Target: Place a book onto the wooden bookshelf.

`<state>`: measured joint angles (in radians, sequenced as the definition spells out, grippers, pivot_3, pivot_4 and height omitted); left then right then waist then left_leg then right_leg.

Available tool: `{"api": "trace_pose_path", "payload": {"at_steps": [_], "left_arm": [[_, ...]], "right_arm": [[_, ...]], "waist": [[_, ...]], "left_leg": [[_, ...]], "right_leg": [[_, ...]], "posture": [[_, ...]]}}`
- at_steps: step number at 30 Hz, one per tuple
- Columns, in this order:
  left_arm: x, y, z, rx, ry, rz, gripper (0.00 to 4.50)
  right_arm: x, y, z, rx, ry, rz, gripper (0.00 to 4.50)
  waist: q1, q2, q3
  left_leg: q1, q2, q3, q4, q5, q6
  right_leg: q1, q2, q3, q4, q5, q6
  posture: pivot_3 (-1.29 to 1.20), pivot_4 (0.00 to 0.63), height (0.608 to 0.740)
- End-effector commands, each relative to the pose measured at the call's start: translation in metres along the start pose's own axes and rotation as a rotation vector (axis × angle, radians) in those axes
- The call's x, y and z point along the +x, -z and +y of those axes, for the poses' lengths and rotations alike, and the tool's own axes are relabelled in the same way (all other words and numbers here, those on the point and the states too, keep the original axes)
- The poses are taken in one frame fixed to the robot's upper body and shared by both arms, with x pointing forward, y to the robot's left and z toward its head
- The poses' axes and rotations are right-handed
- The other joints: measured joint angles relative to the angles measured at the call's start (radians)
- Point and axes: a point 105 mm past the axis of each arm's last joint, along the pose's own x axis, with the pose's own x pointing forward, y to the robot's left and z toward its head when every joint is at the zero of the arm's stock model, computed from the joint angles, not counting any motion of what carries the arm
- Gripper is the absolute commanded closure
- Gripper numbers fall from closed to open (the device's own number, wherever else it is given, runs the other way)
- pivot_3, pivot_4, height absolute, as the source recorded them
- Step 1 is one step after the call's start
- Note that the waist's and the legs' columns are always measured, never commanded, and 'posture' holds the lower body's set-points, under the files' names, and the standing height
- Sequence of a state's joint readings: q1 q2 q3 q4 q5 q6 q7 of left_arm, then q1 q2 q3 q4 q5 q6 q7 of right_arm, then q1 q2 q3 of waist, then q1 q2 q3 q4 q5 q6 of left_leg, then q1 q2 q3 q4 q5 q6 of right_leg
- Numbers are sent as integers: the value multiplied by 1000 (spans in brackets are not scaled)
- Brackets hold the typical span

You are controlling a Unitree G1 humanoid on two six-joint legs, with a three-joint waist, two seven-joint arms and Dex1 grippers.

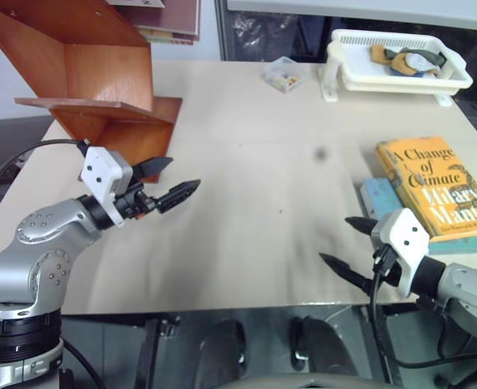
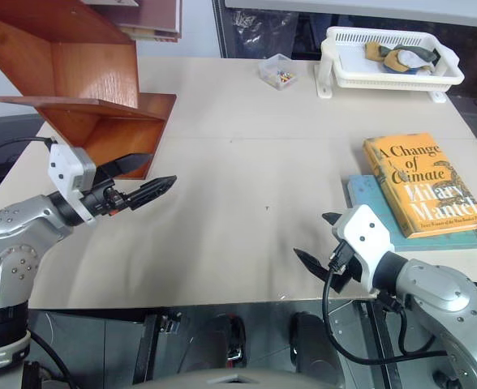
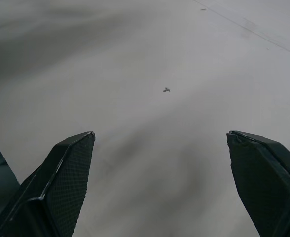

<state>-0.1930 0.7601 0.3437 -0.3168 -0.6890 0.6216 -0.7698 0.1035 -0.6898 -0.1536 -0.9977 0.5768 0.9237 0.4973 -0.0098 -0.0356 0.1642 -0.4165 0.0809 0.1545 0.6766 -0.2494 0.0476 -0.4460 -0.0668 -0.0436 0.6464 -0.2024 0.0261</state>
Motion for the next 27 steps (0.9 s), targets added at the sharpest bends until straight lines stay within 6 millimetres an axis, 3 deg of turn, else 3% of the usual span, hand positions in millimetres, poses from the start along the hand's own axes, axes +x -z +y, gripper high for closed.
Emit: {"api": "trace_pose_path", "payload": {"at_steps": [1,11,13,15,17,23,27], "left_arm": [[-4,-10,-6,50,44,-17,0],[-3,-6,-29,75,178,-8,0],[-1,-9,-43,87,269,-18,0],[-1,-9,-63,113,395,-9,0],[0,-13,-82,127,511,-17,0],[10,-22,-105,164,643,-73,0],[20,-26,-108,175,664,-93,0]], "right_arm": [[-2,-5,0,-31,10,-20,99],[-4,-5,-5,-48,43,-12,99],[-3,-5,-14,-25,94,-7,99],[-5,-5,-33,-11,174,4,99],[-12,-4,-70,-14,372,35,99],[-35,1,-124,115,621,50,99],[-61,2,-161,176,784,54,1818]], "waist": [[0,0,0],[0,0,0],[0,0,0],[-1,0,0],[-1,0,0],[3,0,0],[2,0,0]], "left_leg": [[0,0,0,0,0,0],[0,0,0,0,0,0],[0,0,0,0,0,0],[0,0,0,0,0,0],[0,0,1,0,0,0],[0,-1,0,0,0,0],[-1,-1,0,0,2,-3]], "right_leg": [[0,0,0,0,0,0],[0,0,0,0,0,0],[0,0,0,0,0,0],[0,0,0,0,0,0],[0,-1,0,0,1,-2],[0,0,0,0,2,-3],[0,1,0,-1,2,-2]], "posture": [[0,150,740],[0,150,740],[0,150,740],[0,150,740],[0,150,740],[0,150,740],[0,150,740]]}}
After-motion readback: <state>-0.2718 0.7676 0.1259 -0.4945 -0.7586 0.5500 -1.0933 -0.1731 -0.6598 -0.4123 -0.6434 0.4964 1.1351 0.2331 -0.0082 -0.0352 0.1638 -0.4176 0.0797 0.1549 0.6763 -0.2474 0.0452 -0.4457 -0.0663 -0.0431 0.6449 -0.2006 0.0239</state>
